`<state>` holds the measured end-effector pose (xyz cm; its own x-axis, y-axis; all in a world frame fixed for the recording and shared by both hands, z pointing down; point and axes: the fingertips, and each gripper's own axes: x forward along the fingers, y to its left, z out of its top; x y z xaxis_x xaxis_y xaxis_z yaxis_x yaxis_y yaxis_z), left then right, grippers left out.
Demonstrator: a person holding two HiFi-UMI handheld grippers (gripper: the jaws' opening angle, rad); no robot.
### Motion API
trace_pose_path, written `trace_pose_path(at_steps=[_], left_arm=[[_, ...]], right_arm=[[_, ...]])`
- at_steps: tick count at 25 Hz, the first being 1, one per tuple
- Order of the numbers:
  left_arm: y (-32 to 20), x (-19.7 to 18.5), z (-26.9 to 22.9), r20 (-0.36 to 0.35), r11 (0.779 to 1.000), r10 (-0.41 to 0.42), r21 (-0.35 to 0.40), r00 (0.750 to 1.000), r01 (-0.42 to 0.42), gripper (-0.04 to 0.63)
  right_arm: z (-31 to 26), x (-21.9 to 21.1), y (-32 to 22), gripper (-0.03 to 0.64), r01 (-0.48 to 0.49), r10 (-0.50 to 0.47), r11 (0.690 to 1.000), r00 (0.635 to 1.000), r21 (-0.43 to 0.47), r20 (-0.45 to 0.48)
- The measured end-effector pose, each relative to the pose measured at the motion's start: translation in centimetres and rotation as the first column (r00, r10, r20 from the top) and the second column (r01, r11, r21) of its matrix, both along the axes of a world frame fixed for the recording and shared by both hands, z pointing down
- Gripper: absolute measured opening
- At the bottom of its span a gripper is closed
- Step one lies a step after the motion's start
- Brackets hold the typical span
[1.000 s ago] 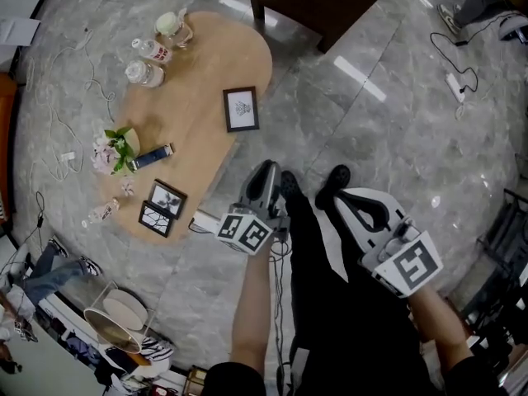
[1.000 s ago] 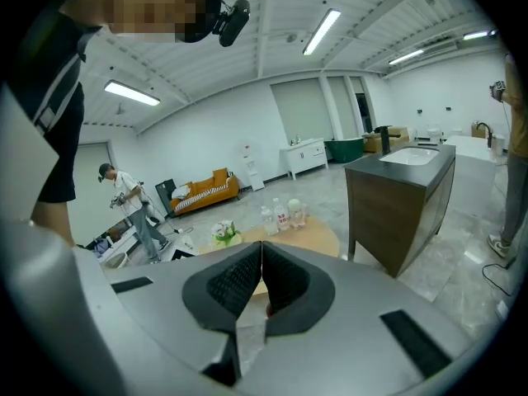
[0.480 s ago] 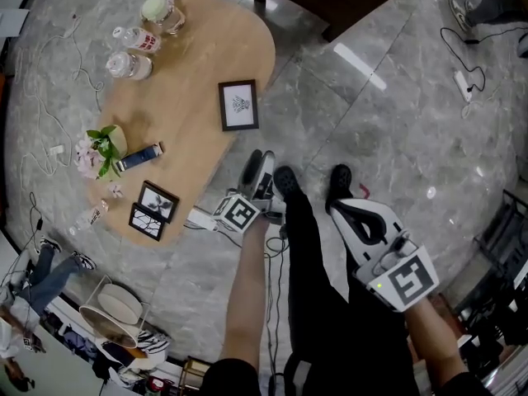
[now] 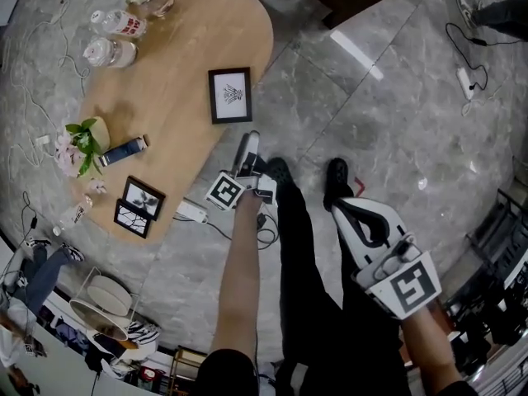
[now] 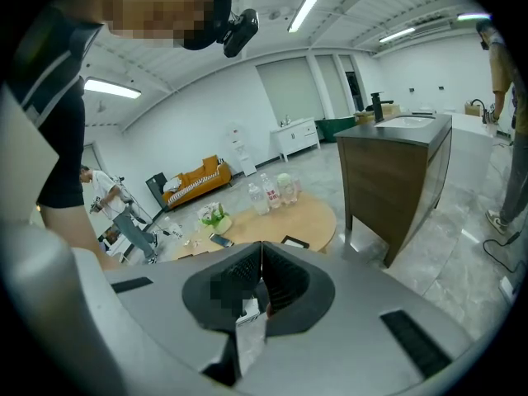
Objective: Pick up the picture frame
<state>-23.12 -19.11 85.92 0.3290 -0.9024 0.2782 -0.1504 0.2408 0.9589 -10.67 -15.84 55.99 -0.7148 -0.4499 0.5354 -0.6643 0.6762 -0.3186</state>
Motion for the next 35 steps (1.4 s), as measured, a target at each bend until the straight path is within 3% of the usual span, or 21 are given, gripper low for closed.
trace_pose_path(at_steps=[7,19,29,35], left_arm=[[-1.7,-0.5,2.5,-0.069,0.997,-0.073,0.016,0.995,0.074,0.368],[-3.6,-2.7,6.3,-0.098,0.979,-0.206,-0.028,0.974,0.204,0.359],[-4.7,-3.2,6.9,-0.127,0.972,-0.234,-0.006,0.964,0.235,0.24],[-5.1,-3.3,6.7,-0.152,0.972,-0.234,-0.008,0.96,0.236,0.089]], right_arm=[[2.3,0.3,0.5,0.014,-0.002,0.001,0.999,1.0,-0.037,-0.016],[4.2,1.4,1.1,0.012,-0.024,0.021,0.997,0.999,-0.072,-0.037],[4.9,2.3,1.4,0.012,-0.036,0.033,0.996,0.999,-0.085,-0.04],[5.2,2.4,1.5,0.014,-0.05,0.047,0.995,0.998,-0.085,-0.031]])
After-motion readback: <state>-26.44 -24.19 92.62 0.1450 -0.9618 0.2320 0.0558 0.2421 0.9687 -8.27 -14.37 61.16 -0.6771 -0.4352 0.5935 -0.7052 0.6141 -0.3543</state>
